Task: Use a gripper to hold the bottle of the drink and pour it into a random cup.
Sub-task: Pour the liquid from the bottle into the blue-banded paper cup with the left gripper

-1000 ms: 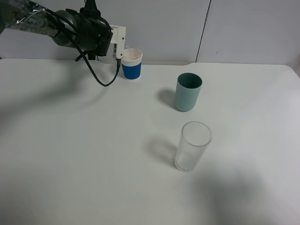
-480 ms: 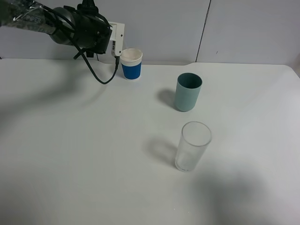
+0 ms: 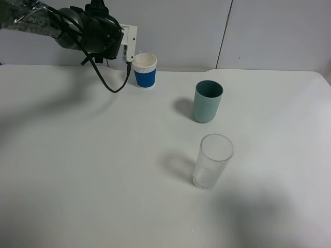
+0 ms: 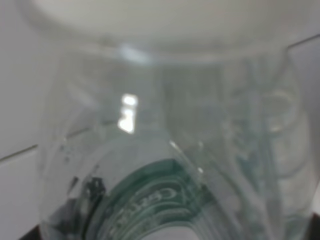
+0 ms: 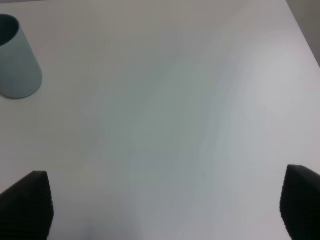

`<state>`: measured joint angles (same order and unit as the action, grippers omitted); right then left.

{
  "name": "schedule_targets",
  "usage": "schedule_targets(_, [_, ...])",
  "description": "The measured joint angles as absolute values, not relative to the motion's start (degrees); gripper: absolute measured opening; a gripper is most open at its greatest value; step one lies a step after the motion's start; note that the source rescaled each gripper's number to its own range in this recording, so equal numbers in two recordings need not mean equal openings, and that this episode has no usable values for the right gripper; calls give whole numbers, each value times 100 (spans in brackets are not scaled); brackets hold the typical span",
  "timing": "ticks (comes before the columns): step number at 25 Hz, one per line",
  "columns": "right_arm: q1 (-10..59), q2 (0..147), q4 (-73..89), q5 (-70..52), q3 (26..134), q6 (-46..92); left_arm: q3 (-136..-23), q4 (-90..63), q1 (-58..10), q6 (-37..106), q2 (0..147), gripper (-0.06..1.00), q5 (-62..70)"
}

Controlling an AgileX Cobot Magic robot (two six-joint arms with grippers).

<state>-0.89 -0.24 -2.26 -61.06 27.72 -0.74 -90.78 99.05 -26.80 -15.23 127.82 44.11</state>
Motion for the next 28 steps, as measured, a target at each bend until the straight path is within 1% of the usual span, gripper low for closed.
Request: schedule_targets(28, [-89, -24, -226, -6106, 2772, -74, -9078, 9905, -2680, -1302, 12782, 7, 4493])
